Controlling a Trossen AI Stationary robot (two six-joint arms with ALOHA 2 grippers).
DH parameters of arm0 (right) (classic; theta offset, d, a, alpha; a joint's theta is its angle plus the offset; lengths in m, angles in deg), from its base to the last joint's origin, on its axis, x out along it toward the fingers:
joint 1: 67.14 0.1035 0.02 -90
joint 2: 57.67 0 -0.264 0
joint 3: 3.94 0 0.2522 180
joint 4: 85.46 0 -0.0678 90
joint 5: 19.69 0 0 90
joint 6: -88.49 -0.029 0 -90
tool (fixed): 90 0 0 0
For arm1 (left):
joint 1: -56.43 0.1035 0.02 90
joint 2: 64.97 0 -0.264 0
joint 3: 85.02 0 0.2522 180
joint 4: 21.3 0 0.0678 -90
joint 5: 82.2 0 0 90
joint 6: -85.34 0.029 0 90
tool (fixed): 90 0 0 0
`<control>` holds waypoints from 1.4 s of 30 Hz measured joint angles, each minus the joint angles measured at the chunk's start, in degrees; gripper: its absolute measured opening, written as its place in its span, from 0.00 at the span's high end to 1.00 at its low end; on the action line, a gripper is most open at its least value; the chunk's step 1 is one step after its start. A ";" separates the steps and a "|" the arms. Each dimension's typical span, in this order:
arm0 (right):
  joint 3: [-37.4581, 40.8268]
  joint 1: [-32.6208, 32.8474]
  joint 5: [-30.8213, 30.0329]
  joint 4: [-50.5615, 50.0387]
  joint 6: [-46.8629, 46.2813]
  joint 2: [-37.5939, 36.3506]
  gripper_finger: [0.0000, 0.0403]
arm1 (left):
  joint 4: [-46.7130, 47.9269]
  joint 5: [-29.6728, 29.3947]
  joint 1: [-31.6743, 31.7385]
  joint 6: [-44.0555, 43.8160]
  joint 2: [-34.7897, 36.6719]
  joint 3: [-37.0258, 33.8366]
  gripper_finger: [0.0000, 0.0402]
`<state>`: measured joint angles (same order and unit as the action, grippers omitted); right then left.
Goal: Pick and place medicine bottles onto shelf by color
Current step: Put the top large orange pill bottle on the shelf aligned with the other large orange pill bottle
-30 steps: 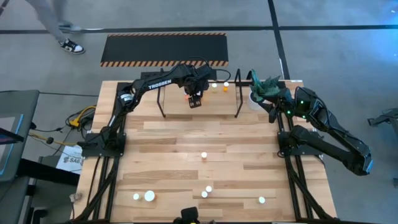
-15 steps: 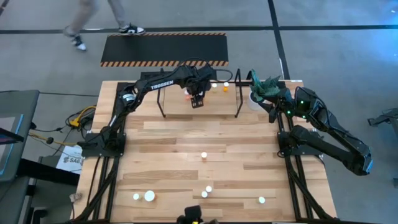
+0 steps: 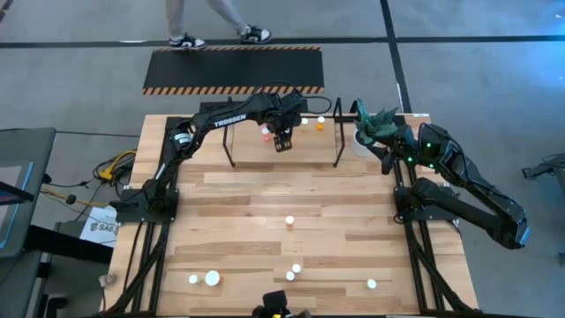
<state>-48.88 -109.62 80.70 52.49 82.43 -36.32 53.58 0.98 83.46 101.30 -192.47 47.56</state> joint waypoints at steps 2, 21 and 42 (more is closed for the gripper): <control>-0.02 0.02 0.00 0.01 0.00 0.01 0.44 | 0.73 0.03 0.00 -0.94 0.00 0.00 0.47; 0.00 0.02 0.00 0.00 0.00 -0.01 0.44 | -1.35 0.12 0.00 -4.65 0.00 0.02 0.47; 0.00 0.00 0.00 0.00 0.00 0.00 0.44 | -0.80 0.60 0.00 -5.74 0.00 0.02 0.45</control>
<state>-48.88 -109.62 80.70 52.50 82.43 -36.32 52.78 1.58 83.46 95.56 -192.47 47.59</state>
